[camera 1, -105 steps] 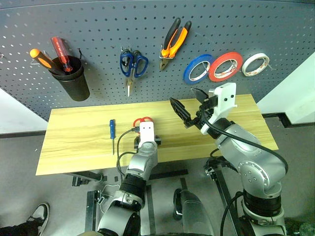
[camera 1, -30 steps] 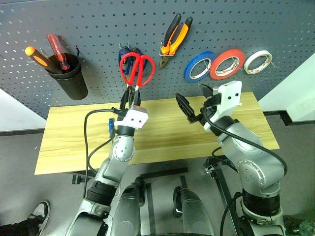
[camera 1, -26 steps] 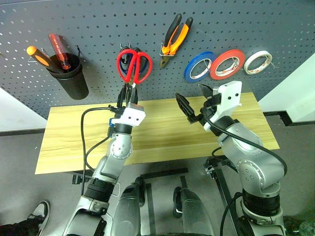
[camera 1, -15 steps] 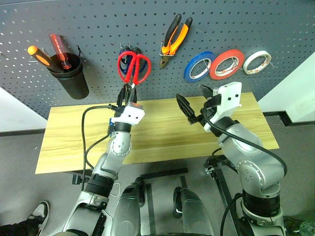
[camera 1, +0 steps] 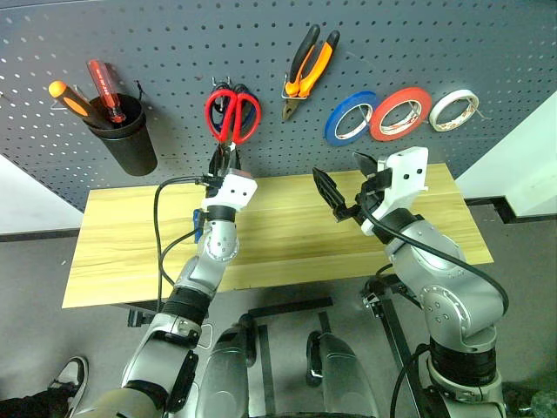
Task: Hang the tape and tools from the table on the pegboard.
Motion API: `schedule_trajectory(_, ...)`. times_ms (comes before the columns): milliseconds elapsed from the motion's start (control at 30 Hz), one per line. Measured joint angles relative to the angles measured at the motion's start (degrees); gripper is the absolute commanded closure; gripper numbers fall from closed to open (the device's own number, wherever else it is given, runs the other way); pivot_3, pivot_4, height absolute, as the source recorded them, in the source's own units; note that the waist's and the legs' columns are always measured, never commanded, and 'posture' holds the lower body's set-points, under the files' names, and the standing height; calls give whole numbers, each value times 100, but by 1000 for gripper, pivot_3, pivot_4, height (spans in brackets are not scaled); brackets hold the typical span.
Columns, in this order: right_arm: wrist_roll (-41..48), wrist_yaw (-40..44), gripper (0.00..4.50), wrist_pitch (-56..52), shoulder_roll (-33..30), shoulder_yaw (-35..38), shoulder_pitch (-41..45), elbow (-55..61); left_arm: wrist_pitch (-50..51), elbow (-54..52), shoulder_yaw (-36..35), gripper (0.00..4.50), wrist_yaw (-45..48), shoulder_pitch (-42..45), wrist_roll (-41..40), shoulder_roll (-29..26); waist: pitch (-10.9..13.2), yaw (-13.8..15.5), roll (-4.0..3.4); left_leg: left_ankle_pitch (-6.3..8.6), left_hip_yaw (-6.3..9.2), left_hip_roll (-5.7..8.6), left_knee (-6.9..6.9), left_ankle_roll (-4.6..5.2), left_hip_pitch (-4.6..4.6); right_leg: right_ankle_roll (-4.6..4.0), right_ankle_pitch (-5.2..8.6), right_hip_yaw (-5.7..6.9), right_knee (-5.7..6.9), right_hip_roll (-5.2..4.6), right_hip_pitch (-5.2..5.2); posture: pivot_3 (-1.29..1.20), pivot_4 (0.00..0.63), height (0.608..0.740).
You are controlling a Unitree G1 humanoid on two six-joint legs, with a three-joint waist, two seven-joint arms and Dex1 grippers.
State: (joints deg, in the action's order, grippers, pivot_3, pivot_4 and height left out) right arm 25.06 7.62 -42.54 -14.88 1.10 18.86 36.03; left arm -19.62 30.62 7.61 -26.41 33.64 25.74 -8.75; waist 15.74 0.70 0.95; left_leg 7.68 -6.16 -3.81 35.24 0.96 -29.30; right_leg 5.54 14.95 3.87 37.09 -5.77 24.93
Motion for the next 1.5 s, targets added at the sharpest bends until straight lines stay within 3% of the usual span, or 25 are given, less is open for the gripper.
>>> schedule_trajectory(33, 1, 0, 0, -4, -1, 0, 0, 4, 0, 40, -3, 2921, -25, 44, -1, 1, 0, -2, 0, 0, 0, 0, 1, 0, 0, 0, 0, 0, 0, 0, 0, -28, 292, 717)
schedule_trajectory(167, 4, 6, 0, -10, -1, 0, 4, 21, 6, 66, 0, 1841, -45, 90, -1, 6, 0, -8, 0, 0, 0, 0, 1, 0, 0, 0, 0, 0, 0, 0, 0, -24, 291, 717)
schedule_trajectory(300, 148, 136, 0, 7, 21, 9, 22, 47, 7, 63, -1, 490, -70, 61, -3, 41, 0, -7, 0, 0, 0, -1, 1, 0, 0, 0, 0, 0, 1, 1, -1, -22, 292, 717)
schedule_trajectory(533, 390, 290, 0, 10, 27, -6, 75, 226, 80, -600, -44, 490, 50, -776, -86, 40, 0, -28, 0, 0, 1, -1, 0, -1, 1, 0, 0, -1, 1, -2, 0, -13, 291, 717)
schedule_trajectory(733, 453, 294, 0, 6, 21, -20, 58, 257, 829, -2258, -446, 490, 639, -2682, -504, -21, 1, -137, -2, 9, 5, -4, -3, -15, 4, -17, 8, -2, 2, -14, 4, -11, 300, 717)
schedule_trajectory(800, 472, 301, 0, -3, 18, -23, 48, 260, 1246, -2515, -685, 490, 754, -2868, -693, 24, 2, -119, -2, 10, 9, -4, -3, -18, 3, -30, 13, 2, 0, -16, 25, -11, 308, 717)
schedule_trajectory(933, 634, 396, 0, -99, -22, -59, -72, 399, 2401, -2405, -1609, 490, 854, -2201, -1346, -32, 2, -122, -3, 11, 9, -3, -1, -19, 3, -42, 7, 1, -5, -23, 26, -16, 317, 717)
schedule_trajectory(1067, 723, 404, 0, -149, -51, -57, -99, 478, 2932, -1996, -2017, 490, 1092, -1578, -1823, -130, 3, -128, -3, 10, 4, 0, 1, -18, 12, -42, 6, 6, -10, -33, 22, -26, 329, 717)
schedule_trajectory(1267, 834, 373, 0, -324, -139, -43, -158, 558, 3843, -1295, -2072, 490, 1864, -1003, -2650, 22, 18, -137, 5, 3, 0, 4, -4, 2, 4, -10, -1, 7, -5, -29, 6, -42, 344, 717)
schedule_trajectory(1500, 858, 295, 0, -395, -196, -51, -273, 642, 4807, -1472, -1883, 490, 2144, -857, -2772, 21, 21, -152, 1, 3, 0, -1, -3, 0, 13, -25, 9, 6, 0, -17, 4, -37, 340, 717)
